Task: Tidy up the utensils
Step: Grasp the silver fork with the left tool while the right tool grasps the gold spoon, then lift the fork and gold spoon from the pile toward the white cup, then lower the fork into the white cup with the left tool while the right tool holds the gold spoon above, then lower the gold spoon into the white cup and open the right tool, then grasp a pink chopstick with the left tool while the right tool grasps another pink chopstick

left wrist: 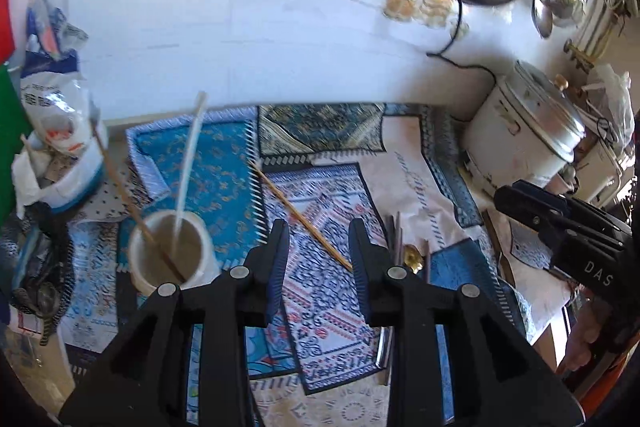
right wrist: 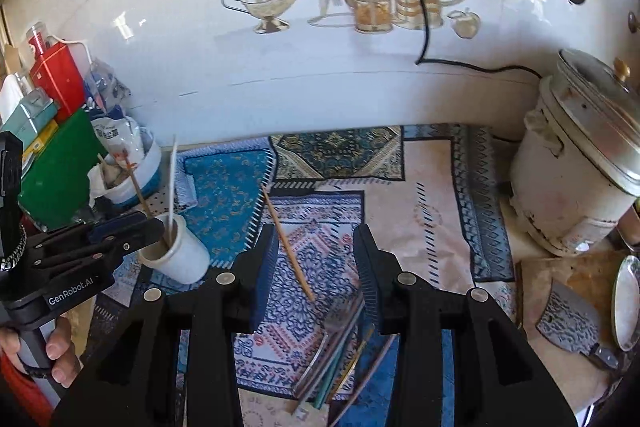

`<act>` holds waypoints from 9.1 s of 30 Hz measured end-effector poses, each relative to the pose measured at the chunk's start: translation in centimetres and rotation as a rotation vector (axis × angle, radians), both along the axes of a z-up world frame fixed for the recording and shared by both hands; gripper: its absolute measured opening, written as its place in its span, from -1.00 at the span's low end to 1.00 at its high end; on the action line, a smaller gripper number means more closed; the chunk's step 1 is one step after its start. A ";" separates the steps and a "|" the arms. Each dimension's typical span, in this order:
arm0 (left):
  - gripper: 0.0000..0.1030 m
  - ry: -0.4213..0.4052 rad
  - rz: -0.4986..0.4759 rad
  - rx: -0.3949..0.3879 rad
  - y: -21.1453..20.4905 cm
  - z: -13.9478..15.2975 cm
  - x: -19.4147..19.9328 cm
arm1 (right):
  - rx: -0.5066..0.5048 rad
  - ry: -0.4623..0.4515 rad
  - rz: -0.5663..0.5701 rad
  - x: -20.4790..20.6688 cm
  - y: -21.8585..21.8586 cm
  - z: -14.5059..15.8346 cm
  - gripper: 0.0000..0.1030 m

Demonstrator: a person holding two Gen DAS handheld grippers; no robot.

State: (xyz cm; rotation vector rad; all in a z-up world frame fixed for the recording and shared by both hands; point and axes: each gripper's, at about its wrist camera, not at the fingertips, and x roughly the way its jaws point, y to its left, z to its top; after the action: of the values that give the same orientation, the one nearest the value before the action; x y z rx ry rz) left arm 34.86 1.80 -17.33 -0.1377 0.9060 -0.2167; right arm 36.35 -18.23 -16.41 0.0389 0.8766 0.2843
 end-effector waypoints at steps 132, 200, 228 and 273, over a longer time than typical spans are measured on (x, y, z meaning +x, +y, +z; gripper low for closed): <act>-1.00 -0.211 0.128 0.028 7.3 5.4 -2.1 | 0.145 -0.134 0.088 -0.2 8.2 3.5 -0.95; -0.69 -0.027 0.162 0.103 11.5 0.4 -0.7 | -0.006 0.045 0.315 2.4 16.7 -1.8 -0.54; -0.14 0.151 -0.131 0.129 -7.1 -7.1 3.6 | -0.034 0.163 -0.076 1.3 -5.4 -6.7 -0.36; -0.93 0.358 -0.367 0.190 -13.8 -16.5 4.4 | 0.106 0.489 -0.086 -0.6 -5.8 -18.1 -0.45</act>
State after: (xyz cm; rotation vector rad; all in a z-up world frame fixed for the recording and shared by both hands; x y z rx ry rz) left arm 39.26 -12.04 -33.80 0.1742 1.3016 -0.4546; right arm 35.71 -24.05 -34.55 0.2523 1.3409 0.2441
